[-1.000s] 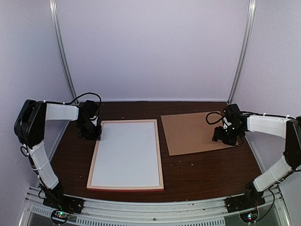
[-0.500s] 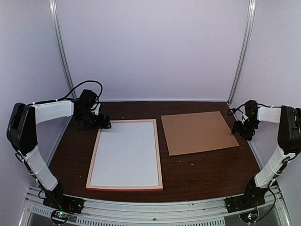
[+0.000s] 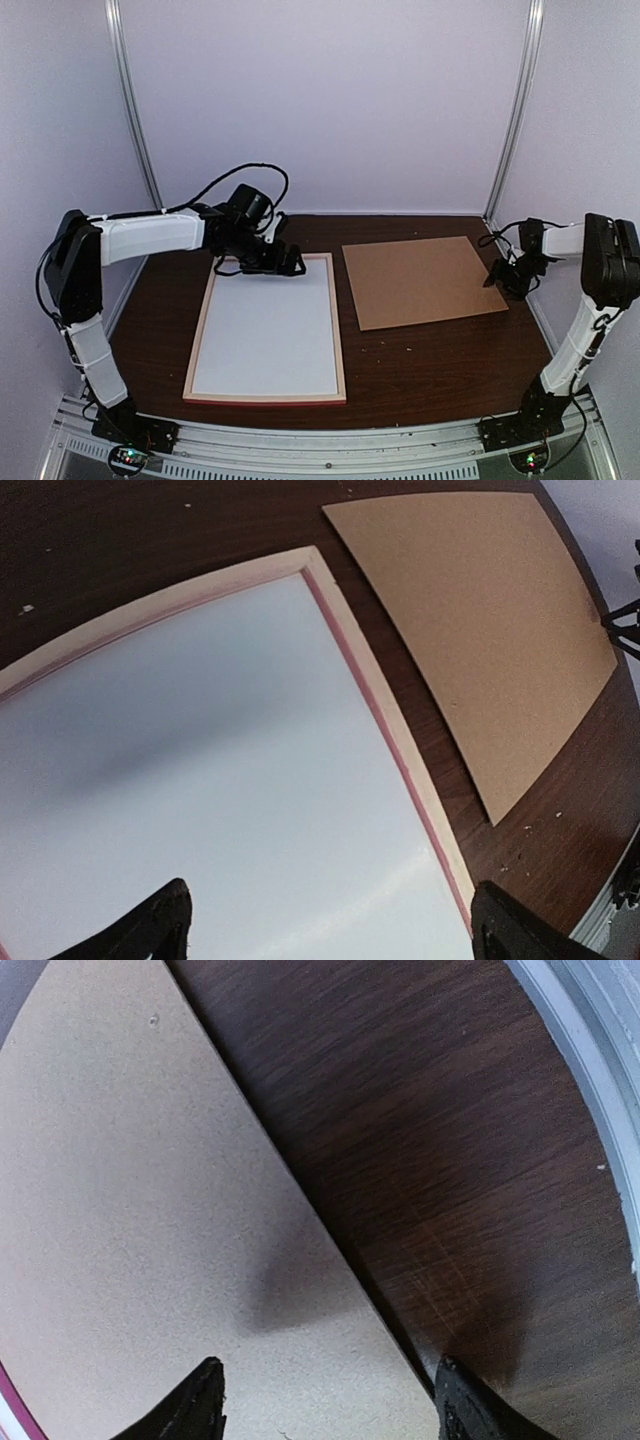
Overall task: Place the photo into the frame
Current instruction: Pick up the backboard from the center of the board.
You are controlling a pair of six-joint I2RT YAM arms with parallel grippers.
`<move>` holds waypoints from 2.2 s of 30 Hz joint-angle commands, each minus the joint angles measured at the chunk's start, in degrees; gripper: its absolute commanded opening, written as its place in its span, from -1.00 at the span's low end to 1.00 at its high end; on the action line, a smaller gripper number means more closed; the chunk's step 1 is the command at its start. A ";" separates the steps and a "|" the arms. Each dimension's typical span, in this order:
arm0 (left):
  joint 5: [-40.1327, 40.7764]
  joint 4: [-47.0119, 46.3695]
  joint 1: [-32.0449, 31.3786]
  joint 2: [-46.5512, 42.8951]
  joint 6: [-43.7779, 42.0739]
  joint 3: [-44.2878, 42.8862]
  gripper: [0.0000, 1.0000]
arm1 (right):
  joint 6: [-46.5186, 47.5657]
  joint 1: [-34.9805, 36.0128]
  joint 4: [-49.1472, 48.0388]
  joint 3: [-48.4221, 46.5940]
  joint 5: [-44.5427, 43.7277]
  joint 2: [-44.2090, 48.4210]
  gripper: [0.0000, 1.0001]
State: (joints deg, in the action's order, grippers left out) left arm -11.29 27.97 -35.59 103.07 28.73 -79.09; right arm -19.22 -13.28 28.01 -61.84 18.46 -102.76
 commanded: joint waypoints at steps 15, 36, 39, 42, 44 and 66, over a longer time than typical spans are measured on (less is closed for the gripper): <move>1.74 0.67 -15.92 28.56 2.80 -31.50 0.95 | -2.67 -0.17 -1.84 18.68 3.68 22.04 0.32; 17.69 7.74 -16.96 38.09 5.56 -39.85 0.95 | -2.31 -0.17 -3.88 14.56 5.22 15.77 0.40; 18.62 9.57 -16.96 39.67 5.63 -41.38 0.95 | -2.44 -0.17 -4.72 13.76 5.25 14.16 0.40; 19.17 11.23 -16.96 41.39 5.17 -43.42 0.95 | -2.68 -0.17 -5.25 12.88 5.63 12.64 0.41; 19.47 12.29 -16.92 42.55 4.67 -44.90 0.95 | -2.98 -0.17 -5.81 12.51 6.13 11.95 0.40; 5.43 7.73 -16.57 43.58 11.30 -42.82 0.95 | -3.79 -0.17 -9.24 8.68 12.53 3.29 0.34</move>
State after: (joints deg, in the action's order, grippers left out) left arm 2.26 36.58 -52.18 145.36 36.18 -125.16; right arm -22.87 -13.32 19.77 -52.90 27.22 -97.60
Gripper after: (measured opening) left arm 0.976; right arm 0.682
